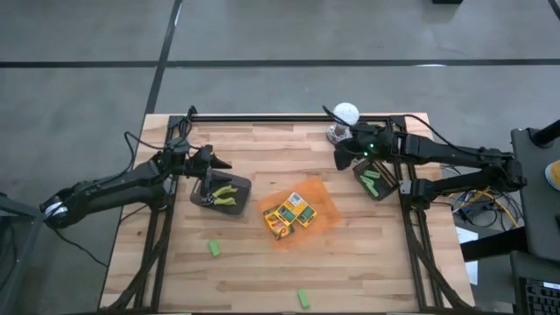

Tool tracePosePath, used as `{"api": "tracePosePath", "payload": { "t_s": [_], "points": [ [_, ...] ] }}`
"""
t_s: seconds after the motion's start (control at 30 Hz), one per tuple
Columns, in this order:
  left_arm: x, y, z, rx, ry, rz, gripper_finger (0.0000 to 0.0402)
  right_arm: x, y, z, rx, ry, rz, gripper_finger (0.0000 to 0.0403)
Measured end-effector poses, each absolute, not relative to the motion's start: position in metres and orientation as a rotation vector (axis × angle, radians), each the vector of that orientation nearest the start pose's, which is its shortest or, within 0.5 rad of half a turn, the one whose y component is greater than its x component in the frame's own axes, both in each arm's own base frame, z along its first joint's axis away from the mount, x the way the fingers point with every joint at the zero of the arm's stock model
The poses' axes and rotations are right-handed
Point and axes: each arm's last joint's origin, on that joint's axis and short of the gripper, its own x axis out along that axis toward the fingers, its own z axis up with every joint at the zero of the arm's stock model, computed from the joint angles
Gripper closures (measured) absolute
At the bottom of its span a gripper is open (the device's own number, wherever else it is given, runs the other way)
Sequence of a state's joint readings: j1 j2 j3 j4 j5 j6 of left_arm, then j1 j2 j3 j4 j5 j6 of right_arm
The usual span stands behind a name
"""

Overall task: Pick & Place School Supplies
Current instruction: Put the right green eraser into the black basket

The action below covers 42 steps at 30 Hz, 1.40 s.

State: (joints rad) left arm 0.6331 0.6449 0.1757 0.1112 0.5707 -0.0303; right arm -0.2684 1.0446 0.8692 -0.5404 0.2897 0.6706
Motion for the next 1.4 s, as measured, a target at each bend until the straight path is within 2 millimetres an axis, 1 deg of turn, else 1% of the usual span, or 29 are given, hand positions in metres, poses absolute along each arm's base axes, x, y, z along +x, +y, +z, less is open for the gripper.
{"api": "tracePosePath", "payload": {
  "t_s": [0.17, 0.3, 0.37, 0.43, 0.53, 0.6, 0.67, 0.77, 0.9, 1.03, 1.1, 1.2, 1.4],
  "points": [
    [0.123, 0.071, 0.173, -0.233, 0.294, 0.066, 0.0142, 0.218, -0.068, 0.284, 0.559, 0.477, -0.695, 0.0296],
    [0.123, 0.071, 0.173, -0.233, 0.294, 0.066, 0.0142, 0.231, -0.066, 0.278, 0.565, 0.534, -0.509, 0.0297],
    [0.123, 0.071, 0.173, -0.233, 0.294, 0.066, 0.0142, 0.235, -0.064, 0.273, 0.595, 0.577, -0.415, 0.0298],
    [0.123, 0.071, 0.173, -0.233, 0.294, 0.066, 0.0142, 0.24, -0.062, 0.267, 0.689, 0.615, -0.356, 0.0296],
    [0.123, 0.071, 0.173, -0.233, 0.294, 0.066, 0.0142, 0.248, -0.058, 0.257, 0.898, 0.669, -0.327, 0.0287],
    [0.123, 0.071, 0.173, -0.233, 0.295, 0.066, 0.0142, 0.253, -0.051, 0.249, 0.969, 0.721, -0.318, 0.028],
    [0.123, 0.071, 0.173, -0.233, 0.294, 0.066, 0.0142, 0.257, -0.039, 0.243, 1.029, 0.77, -0.319, 0.0272],
    [0.123, 0.071, 0.173, -0.233, 0.294, 0.066, 0.0142, 0.262, -0.015, 0.243, 1.079, 0.776, -0.357, 0.0261],
    [0.123, 0.071, 0.173, -0.233, 0.294, 0.066, 0.0142, 0.266, 0.021, 0.254, 1.123, 0.673, -0.467, 0.0247],
    [0.123, 0.071, 0.173, -0.233, 0.294, 0.066, 0.0142, 0.268, 0.06, 0.263, 1.128, 0.636, -0.511, 0.0233],
    [0.123, 0.071, 0.173, -0.233, 0.294, 0.066, 0.0142, 0.272, 0.077, 0.26, 1.121, 0.672, -0.538, 0.0227],
    [0.123, 0.071, 0.173, -0.233, 0.294, 0.066, 0.0142, 0.283, 0.097, 0.26, 1.114, 0.731, -0.56, 0.0225],
    [0.123, 0.071, 0.173, -0.233, 0.295, 0.066, 0.0142, 0.308, 0.132, 0.268, 1.036, 0.842, -0.584, 0.0231]
  ]
}}
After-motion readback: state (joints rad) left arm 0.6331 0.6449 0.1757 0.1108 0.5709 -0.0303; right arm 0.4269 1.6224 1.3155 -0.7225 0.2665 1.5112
